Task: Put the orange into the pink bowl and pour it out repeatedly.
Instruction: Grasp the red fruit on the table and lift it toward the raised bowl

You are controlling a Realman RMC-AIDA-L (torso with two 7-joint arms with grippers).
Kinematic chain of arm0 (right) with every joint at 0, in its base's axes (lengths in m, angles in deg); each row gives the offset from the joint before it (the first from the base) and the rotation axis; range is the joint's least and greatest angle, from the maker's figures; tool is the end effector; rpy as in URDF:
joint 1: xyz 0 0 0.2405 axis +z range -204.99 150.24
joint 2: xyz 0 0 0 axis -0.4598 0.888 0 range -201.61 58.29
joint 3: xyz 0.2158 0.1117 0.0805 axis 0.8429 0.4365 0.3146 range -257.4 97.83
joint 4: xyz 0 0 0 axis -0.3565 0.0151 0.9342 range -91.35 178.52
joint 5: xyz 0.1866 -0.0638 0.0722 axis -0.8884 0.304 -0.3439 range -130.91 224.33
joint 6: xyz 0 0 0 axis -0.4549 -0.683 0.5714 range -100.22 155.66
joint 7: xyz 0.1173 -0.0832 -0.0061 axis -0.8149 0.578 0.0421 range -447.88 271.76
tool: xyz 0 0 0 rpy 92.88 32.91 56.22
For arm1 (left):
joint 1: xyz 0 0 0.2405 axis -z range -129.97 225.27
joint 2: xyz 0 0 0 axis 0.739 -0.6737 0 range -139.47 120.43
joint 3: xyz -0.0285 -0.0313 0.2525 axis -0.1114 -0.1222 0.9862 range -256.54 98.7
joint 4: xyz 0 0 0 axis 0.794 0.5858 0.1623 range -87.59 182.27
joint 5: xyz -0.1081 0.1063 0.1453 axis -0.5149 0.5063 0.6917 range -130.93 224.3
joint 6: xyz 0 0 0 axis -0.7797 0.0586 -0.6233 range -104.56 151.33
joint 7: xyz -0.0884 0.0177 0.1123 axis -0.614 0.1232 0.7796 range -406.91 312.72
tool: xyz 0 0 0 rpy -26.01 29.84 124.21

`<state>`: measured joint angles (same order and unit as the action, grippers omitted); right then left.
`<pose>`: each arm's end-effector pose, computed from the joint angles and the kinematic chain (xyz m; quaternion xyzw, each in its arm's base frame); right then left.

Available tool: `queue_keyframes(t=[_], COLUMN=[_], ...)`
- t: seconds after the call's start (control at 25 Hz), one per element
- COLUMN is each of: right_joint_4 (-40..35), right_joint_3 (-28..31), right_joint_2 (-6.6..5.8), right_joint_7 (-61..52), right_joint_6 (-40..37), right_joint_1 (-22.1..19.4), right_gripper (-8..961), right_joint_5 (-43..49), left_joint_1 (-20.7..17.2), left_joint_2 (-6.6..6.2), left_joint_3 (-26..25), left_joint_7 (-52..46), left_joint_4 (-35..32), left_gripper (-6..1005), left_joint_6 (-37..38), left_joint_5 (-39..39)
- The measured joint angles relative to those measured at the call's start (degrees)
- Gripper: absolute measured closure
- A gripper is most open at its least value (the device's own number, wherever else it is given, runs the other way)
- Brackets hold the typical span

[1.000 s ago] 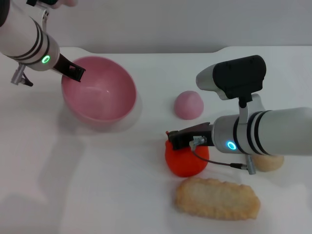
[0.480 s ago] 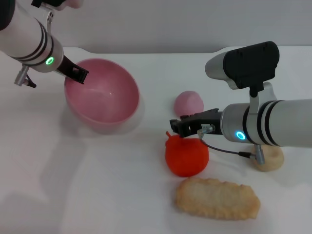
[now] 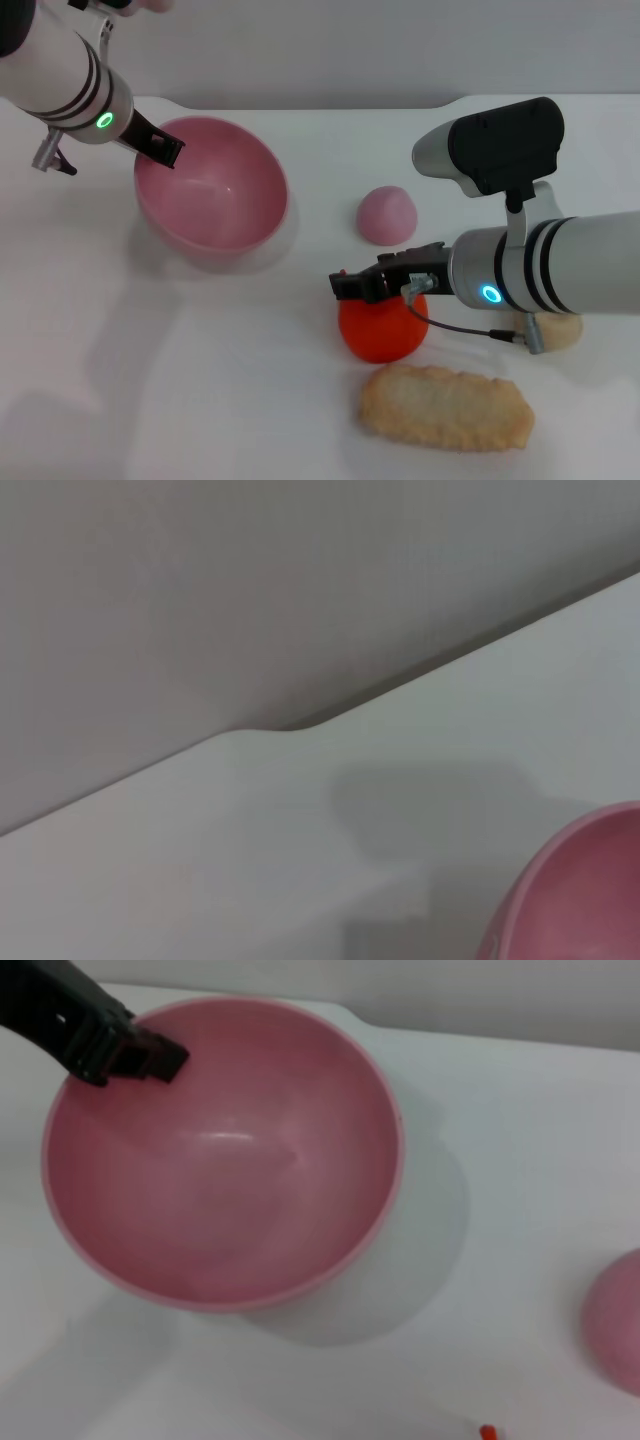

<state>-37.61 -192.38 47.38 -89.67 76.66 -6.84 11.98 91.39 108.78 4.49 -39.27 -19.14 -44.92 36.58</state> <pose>0.1591 0.3175 -0.0956 -0.8680 0.4315 0.0154 0.2455 -0.1745 0.4302 0.0106 -0.8167 -0.3735 0.1663 0.4073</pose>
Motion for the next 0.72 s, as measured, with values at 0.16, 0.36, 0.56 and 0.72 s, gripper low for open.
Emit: queue_keyframes(t=[0.16,0.36,0.56,0.72], right_joint_4=[-0.41,-1.92,-1.36,-0.11], right_joint_3=[0.00,-1.07,-1.77,-2.02], right_joint_2=[-0.06,-0.07,-0.01,0.04], right_joint_7=[-0.67,-3.62,-4.99,-5.44], right_joint_6=[0.85,3.18,3.24,2.93], right_joint_1=[-0.02,-0.13,-0.15,-0.07], right_gripper=[274,231,224,237], right_joint_5=[0.18,3.28,3.41,3.25], left_joint_1=[0.80,1.34,1.58,1.71], left_joint_2=[-0.02,-0.11,-0.11,-0.09], left_joint_3=[-0.06,-0.23,-0.28,-0.33], left_joint_7=[0.01,0.15,0.15,0.17], left_joint_4=[1.40,2.44,2.51,2.59], left_gripper=[864,862,861,860], left_joint_6=[0.00,0.18,0.23,0.29], left_joint_5=[0.01,0.00,-0.01,-0.01])
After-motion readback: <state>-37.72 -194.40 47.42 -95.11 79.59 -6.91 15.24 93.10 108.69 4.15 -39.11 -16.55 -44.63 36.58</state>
